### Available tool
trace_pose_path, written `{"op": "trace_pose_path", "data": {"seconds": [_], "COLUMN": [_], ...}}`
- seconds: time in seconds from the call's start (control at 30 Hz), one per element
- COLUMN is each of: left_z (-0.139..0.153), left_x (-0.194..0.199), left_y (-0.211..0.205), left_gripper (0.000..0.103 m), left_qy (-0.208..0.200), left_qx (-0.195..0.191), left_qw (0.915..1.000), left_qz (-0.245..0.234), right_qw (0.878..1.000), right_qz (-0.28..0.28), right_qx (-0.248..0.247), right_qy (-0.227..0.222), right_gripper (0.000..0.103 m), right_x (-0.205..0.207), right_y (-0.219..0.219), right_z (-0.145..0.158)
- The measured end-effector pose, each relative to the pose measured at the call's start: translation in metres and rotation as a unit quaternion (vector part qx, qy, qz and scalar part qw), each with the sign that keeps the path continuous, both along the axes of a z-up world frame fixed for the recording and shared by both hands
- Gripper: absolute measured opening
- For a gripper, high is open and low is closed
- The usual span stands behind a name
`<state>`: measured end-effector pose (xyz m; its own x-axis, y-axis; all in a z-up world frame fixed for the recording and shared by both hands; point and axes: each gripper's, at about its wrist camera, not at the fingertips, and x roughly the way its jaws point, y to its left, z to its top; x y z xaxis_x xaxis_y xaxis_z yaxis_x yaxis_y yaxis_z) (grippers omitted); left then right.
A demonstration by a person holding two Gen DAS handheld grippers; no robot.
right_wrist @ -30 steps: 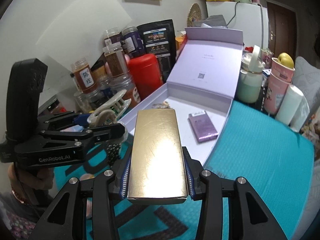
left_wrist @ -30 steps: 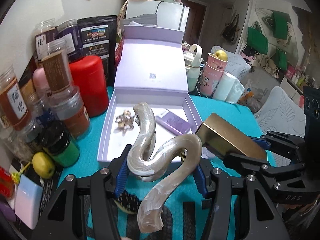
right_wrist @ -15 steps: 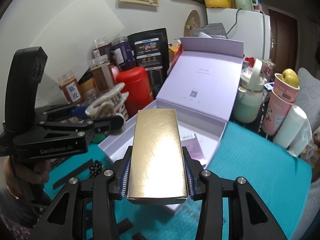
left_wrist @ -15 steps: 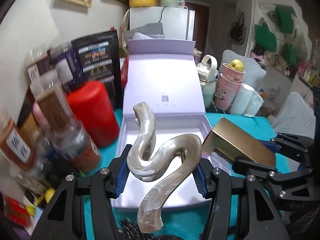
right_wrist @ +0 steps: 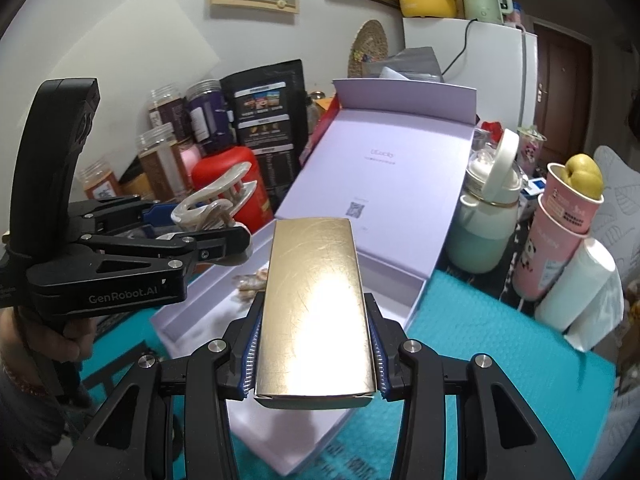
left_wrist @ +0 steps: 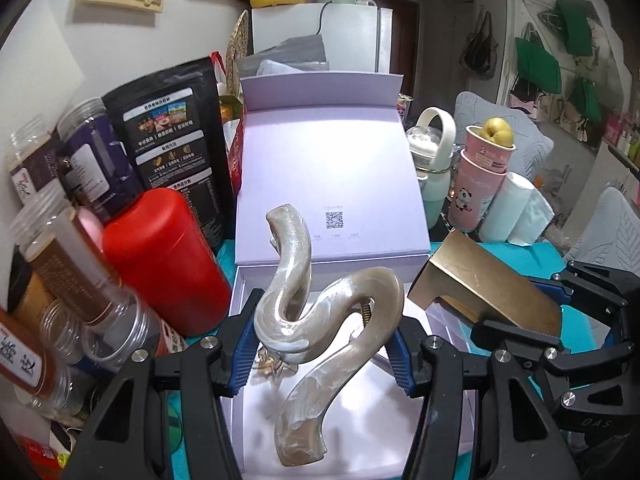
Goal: Organize rigid objects
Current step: 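Lower the gold case and S clip into the lavender box with both tools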
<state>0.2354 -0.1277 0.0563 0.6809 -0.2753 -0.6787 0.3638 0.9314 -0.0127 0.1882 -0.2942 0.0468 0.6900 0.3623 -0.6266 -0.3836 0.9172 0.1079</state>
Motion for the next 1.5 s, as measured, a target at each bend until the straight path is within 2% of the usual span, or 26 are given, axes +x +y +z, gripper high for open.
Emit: {"op": "trace_pose_path", "data": {"seconds": [0.37, 0.6, 1.0, 1.17, 1.5], "left_z": [-0.039, -0.058, -0.08, -0.09, -0.092], "left_x": [0.047, 0.065, 0.077, 0.078, 0.074], "left_y": [0.004, 0.01, 0.001, 0.0, -0.008], "left_gripper": [0.055, 0.055, 0.055, 0.055, 0.055], "left_qy": [0.049, 0.068, 0.094, 0.112, 0.104], "left_qx": [-0.001, 0.004, 0.024, 0.025, 0.041], "left_qw": [0.9988, 0.9976, 0.9953, 0.9934, 0.9937], "left_qz": [0.008, 0.006, 0.004, 0.006, 0.007], "right_qw": [1.0, 0.999, 0.996, 0.996, 0.996], "right_qz": [-0.01, 0.01, 0.015, 0.02, 0.016], "right_qx": [-0.011, -0.013, -0.036, -0.056, -0.064], "right_qy": [0.019, 0.049, 0.076, 0.073, 0.068], "right_gripper": [0.044, 0.044, 0.044, 0.044, 0.044], "right_x": [0.04, 0.055, 0.063, 0.062, 0.058], "right_y": [0.004, 0.012, 0.015, 0.021, 0.021], "right_z": [-0.029, -0.056, -0.081, -0.089, -0.091]}}
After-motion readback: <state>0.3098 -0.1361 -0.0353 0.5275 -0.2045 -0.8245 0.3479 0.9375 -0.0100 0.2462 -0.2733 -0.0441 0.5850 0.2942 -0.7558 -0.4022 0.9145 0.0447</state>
